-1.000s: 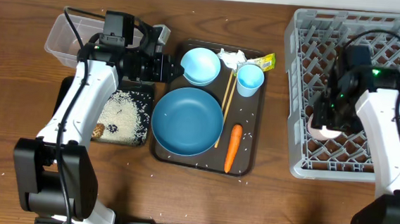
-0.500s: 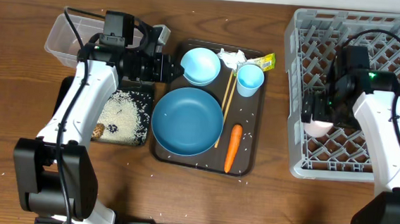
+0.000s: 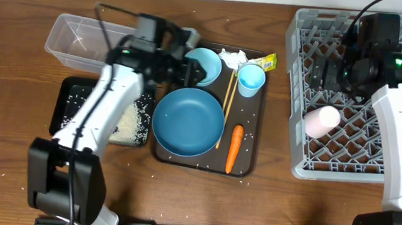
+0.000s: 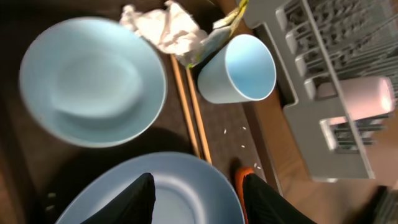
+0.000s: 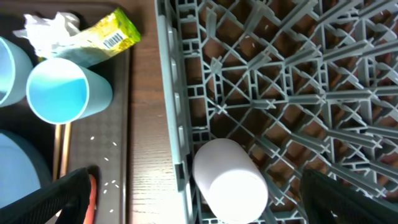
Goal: Sort waste into correct bins and load items into the dishwasher rack
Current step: 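Reach the left gripper to the light-blue cup and grasp it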
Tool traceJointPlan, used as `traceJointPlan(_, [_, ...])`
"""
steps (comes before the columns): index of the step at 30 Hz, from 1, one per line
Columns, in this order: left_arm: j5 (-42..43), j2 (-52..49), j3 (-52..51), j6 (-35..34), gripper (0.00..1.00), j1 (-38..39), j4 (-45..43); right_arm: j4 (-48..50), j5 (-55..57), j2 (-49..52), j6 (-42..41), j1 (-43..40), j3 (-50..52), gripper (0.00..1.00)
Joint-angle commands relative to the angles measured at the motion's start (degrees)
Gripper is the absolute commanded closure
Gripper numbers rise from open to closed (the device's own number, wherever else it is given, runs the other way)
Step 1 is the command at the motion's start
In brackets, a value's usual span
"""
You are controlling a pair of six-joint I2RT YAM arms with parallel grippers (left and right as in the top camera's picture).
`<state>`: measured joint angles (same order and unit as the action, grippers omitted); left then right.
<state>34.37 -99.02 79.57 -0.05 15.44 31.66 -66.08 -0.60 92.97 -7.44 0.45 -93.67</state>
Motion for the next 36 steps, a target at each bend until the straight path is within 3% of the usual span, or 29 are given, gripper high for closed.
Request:
traceJointPlan(1, [-11.1, -1.1, 4.9, 0.0, 0.53, 4.8, -0.9, 0.0, -1.4, 0.0, -0.2, -0.3, -1.0, 0.01])
traceJointPlan(6, [-13.5, -8.0, 11.6, -0.1, 0.52, 8.6, -1.1, -0.2, -2.4, 0.0, -0.2, -0.3, -1.0, 0.01])
traceJointPlan(15, [-13.5, -22.0, 20.5, -2.2, 0.41, 11.3, -1.6, -1.8, -3.1, 0.0, 0.9, -0.3, -1.0, 0.01])
traceJointPlan(36, [-14.6, -25.5, 20.4, -2.2, 0.41, 15.0, -3.0, -1.6, -3.1, 0.0, 2.0, -0.3, -1.0, 0.01])
